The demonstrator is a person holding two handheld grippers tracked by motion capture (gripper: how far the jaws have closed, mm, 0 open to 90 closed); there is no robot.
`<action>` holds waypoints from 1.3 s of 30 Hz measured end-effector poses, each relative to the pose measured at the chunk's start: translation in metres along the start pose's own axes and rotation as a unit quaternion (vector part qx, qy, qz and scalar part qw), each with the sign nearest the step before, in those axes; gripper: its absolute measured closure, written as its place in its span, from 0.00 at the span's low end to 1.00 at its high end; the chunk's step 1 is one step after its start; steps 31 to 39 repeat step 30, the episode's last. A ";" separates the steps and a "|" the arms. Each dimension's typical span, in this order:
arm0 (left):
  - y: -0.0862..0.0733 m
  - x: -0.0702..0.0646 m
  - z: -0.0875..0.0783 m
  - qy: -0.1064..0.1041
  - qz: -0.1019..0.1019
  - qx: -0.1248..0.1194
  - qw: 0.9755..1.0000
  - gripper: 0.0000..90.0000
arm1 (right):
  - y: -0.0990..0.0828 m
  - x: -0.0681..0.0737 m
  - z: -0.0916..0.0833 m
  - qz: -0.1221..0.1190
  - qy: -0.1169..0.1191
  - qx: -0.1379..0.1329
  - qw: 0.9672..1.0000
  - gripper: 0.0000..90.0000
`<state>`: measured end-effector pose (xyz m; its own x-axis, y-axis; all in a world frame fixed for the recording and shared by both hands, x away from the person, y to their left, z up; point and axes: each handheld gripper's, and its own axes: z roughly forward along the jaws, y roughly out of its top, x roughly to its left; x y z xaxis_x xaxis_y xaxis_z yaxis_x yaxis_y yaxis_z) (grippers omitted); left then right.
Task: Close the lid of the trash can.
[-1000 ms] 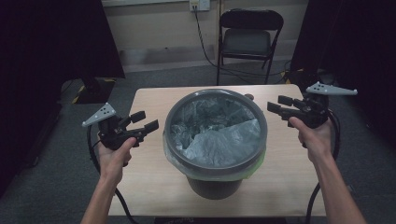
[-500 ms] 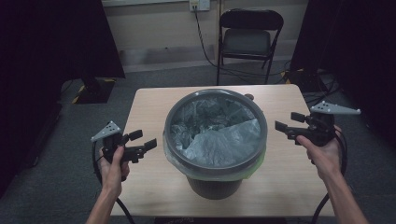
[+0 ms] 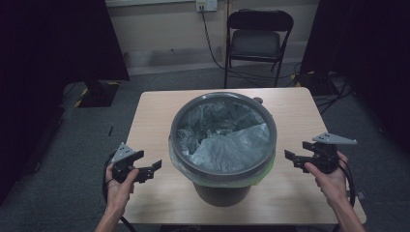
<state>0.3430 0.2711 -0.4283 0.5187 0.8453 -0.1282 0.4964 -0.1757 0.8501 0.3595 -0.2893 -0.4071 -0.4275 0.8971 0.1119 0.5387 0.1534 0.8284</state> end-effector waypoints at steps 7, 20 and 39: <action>-0.027 0.002 0.024 0.007 0.008 0.043 0.999 0.17 | -0.042 -0.004 0.020 0.009 -0.013 0.041 0.999 0.19; -0.053 -0.008 0.051 0.021 0.040 0.114 0.992 0.17 | -0.072 -0.002 0.051 -0.024 -0.067 0.101 0.992 0.17; -0.055 -0.012 0.057 0.034 0.049 0.104 0.993 0.09 | -0.075 0.001 0.057 -0.022 -0.074 0.078 0.994 0.12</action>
